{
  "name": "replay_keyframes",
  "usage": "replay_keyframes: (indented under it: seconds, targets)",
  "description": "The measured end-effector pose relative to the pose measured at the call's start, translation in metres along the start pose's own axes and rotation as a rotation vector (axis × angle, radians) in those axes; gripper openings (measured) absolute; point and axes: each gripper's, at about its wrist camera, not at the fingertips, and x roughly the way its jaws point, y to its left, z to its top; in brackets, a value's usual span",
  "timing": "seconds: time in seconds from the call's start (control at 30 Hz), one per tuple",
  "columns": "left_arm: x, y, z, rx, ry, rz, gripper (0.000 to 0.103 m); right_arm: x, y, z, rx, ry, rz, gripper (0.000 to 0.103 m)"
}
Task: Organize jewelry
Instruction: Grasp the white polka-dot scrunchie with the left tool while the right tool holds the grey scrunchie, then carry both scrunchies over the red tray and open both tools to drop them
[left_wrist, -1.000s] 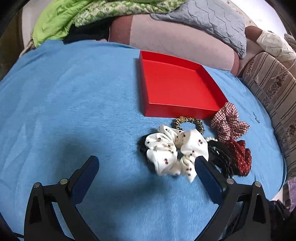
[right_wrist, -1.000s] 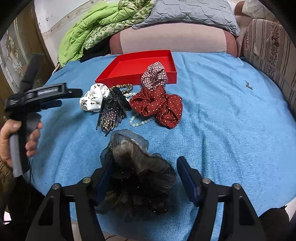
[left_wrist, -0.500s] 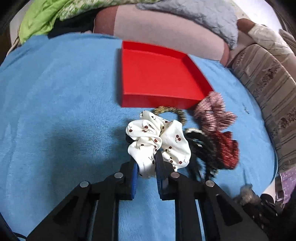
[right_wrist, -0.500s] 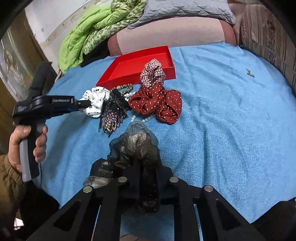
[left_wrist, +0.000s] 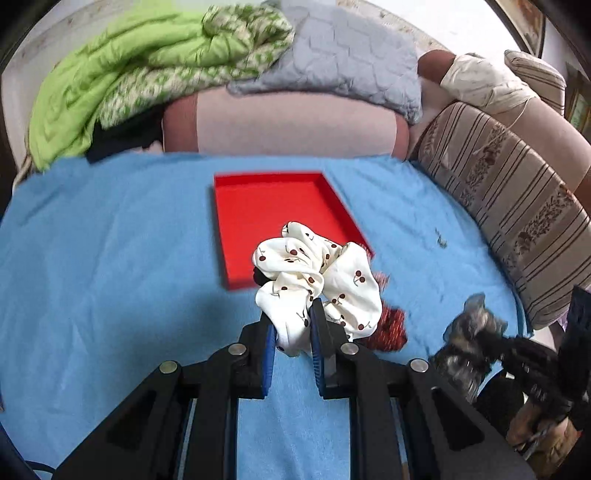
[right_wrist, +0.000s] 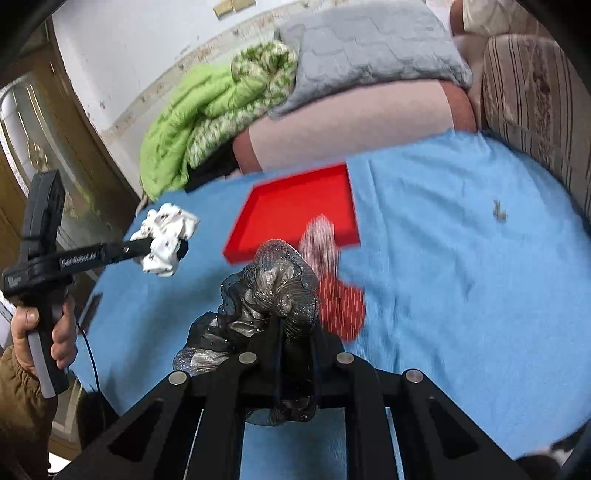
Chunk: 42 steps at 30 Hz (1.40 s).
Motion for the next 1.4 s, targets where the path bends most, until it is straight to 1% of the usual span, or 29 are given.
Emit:
replay_keyframes:
  seconds: [0.13,0.23,0.3,0.4,0.43,0.53,0.6,0.7,0.8,0.9,0.93,0.97,1.0,1.03,1.07,1.1,1.13,1.2,1.23,1.3,1.4]
  targets:
    - [-0.013,0.002,0.051,0.009,-0.027,0.011,0.016,-0.008,0.002,0.055,-0.017,-0.049,0.014,0.012]
    - [-0.009,0.006,0.089,0.039,-0.049,0.069,0.016,-0.003,0.001,0.099,-0.034,-0.074,0.003,0.012]
    - [-0.001,0.009,0.108,0.045,-0.053,0.089,0.016,0.008,-0.002,0.126,-0.042,-0.080,-0.011,0.012]
    - [0.027,0.020,0.139,0.052,-0.048,0.131,0.017,0.033,-0.011,0.168,-0.017,-0.071,-0.012,0.012]
    - [0.041,0.024,0.149,0.050,-0.048,0.149,0.017,0.047,-0.015,0.182,-0.004,-0.065,-0.012,0.012]
    - [0.087,0.042,0.167,0.003,-0.031,0.146,0.017,0.089,-0.024,0.208,0.020,-0.046,-0.016,0.012]
    - [0.118,0.055,0.175,-0.035,-0.014,0.134,0.017,0.129,-0.031,0.223,0.055,-0.014,-0.001,0.013]
    - [0.166,0.069,0.178,-0.068,0.022,0.123,0.017,0.179,-0.038,0.231,0.090,0.031,0.002,0.013]
    - [0.214,0.080,0.174,-0.094,0.073,0.127,0.017,0.235,-0.048,0.233,0.107,0.088,-0.031,0.013]
    - [0.245,0.089,0.169,-0.115,0.103,0.138,0.018,0.273,-0.063,0.231,0.134,0.128,-0.053,0.013]
    - [0.256,0.094,0.169,-0.124,0.108,0.144,0.018,0.280,-0.066,0.232,0.139,0.134,-0.055,0.013]
    - [0.260,0.096,0.169,-0.129,0.108,0.150,0.019,0.288,-0.069,0.232,0.144,0.140,-0.053,0.015]
    - [0.265,0.098,0.169,-0.134,0.102,0.158,0.022,0.293,-0.070,0.232,0.147,0.146,-0.051,0.017]
    - [0.271,0.101,0.168,-0.144,0.101,0.167,0.032,0.298,-0.071,0.232,0.148,0.151,-0.053,0.018]
    - [0.272,0.102,0.168,-0.152,0.102,0.171,0.038,0.302,-0.072,0.231,0.149,0.151,-0.057,0.021]
    - [0.274,0.104,0.167,-0.166,0.096,0.171,0.051,0.304,-0.073,0.229,0.152,0.150,-0.063,0.029]
    - [0.273,0.105,0.166,-0.175,0.086,0.166,0.056,0.306,-0.074,0.229,0.158,0.148,-0.062,0.035]
    - [0.270,0.106,0.166,-0.182,0.066,0.155,0.057,0.307,-0.075,0.228,0.163,0.139,-0.068,0.064]
    - [0.268,0.105,0.166,-0.182,0.066,0.151,0.057,0.307,-0.075,0.228,0.164,0.131,-0.073,0.066]
    - [0.263,0.104,0.166,-0.181,0.063,0.142,0.057,0.303,-0.077,0.229,0.168,0.115,-0.078,0.066]
    - [0.245,0.103,0.165,-0.188,0.039,0.143,0.057,0.287,-0.075,0.231,0.162,0.106,-0.072,0.066]
